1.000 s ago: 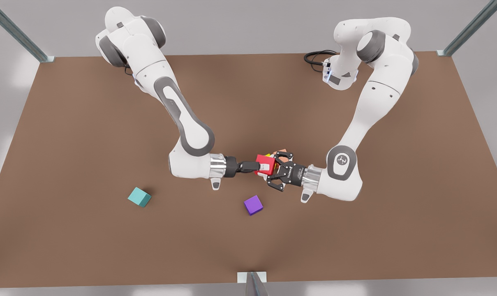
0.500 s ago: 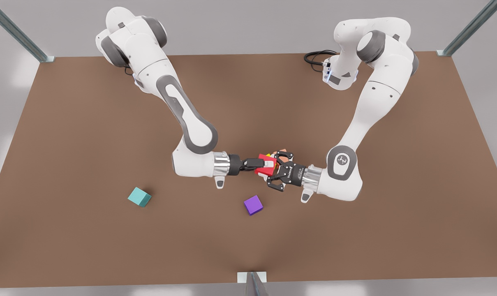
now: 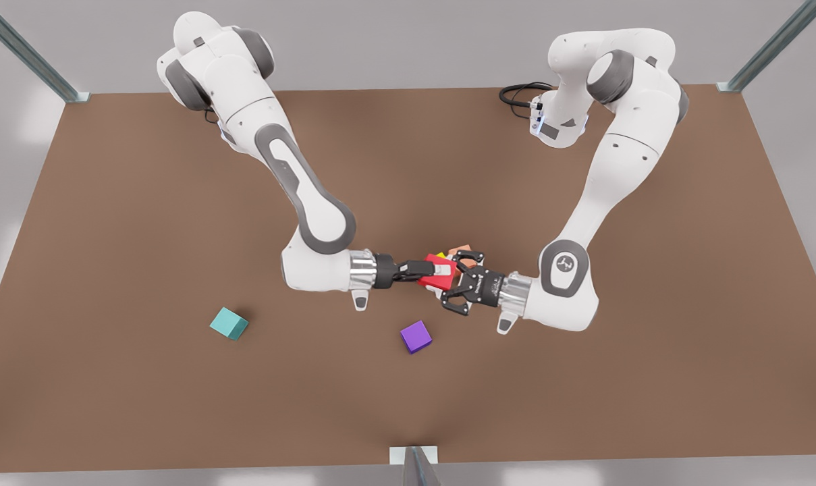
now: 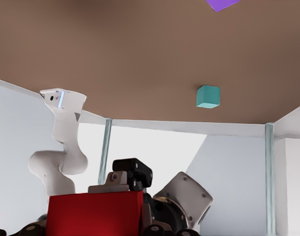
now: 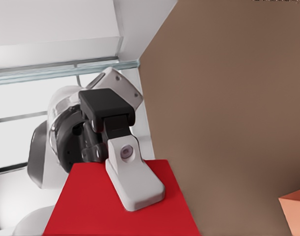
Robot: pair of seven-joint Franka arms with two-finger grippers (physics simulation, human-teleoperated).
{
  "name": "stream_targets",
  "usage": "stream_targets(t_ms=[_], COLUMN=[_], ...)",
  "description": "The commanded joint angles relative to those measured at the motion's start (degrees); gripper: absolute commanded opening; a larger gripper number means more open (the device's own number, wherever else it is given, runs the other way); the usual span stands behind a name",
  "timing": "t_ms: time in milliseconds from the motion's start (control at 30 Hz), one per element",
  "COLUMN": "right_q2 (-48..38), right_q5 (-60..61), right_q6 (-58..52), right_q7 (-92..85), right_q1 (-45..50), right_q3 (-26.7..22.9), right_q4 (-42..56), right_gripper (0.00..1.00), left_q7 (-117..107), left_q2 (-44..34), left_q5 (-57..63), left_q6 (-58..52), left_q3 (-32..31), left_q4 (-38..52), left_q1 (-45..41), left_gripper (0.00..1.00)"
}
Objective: Pick up red wooden cube and pass to hand red wooden cube and place in blue wooden cube
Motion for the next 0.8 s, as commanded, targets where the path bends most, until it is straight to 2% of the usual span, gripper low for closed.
stream_targets(t_ms=[0,67,100,133,200,300,600,733,767], right_q2=[-0.09,-0.09,-0.09,-0.09,-0.09,-0.09,-0.53,-1.32,-1.5], right_q5=[-1.05,-1.05,-1.05,-1.05,-1.05,-1.05,-1.67,-4.3,-6.5], right_q6=[-0.82,-0.82,-0.9,-0.9,-0.9,-0.9,-2.14,-8.1,-10.66], right_q7=[1.21,1.21,1.12,0.77,0.68,0.77,0.68,0.68,0.77], right_q1=[-0.16,-0.16,-0.16,-0.16,-0.25,-0.25,-1.65,-6.04,-7.72], right_q3=[-0.01,-0.01,-0.01,-0.01,-0.01,-0.01,-0.1,-0.27,-0.36], right_q4=[0.07,-0.02,-0.11,-0.11,-0.2,-0.02,-0.55,-0.64,-0.64], right_gripper=[0.49,0.48,0.48,0.48,0.48,0.48,0.47,0.47,0.46], left_q7=[0.37,0.28,0.37,0.46,0.55,0.55,0.64,0.72,0.81], left_q2=[-0.08,-0.08,-0.08,-0.08,-0.08,-0.08,-0.08,-0.08,-0.08], left_q5=[-0.13,-0.13,-0.13,-0.13,-0.13,-0.13,0.58,6.2,10.85], left_q6=[-0.23,-0.23,-0.23,-0.23,-0.23,-0.23,-4.18,-12.62,-15.69], left_q3=[-0.05,-0.05,-0.05,-0.05,-0.05,-0.05,-0.05,0.04,0.13], left_q4=[-0.01,-0.01,-0.01,-0.01,-0.01,-0.01,-0.01,-0.01,1.04], left_q1=[0.03,0.03,0.03,0.03,0.03,0.03,2.4,9.07,11.36], left_gripper=[0.64,0.65,0.77,0.83,0.93,1.0,1.0,1.0,1.0])
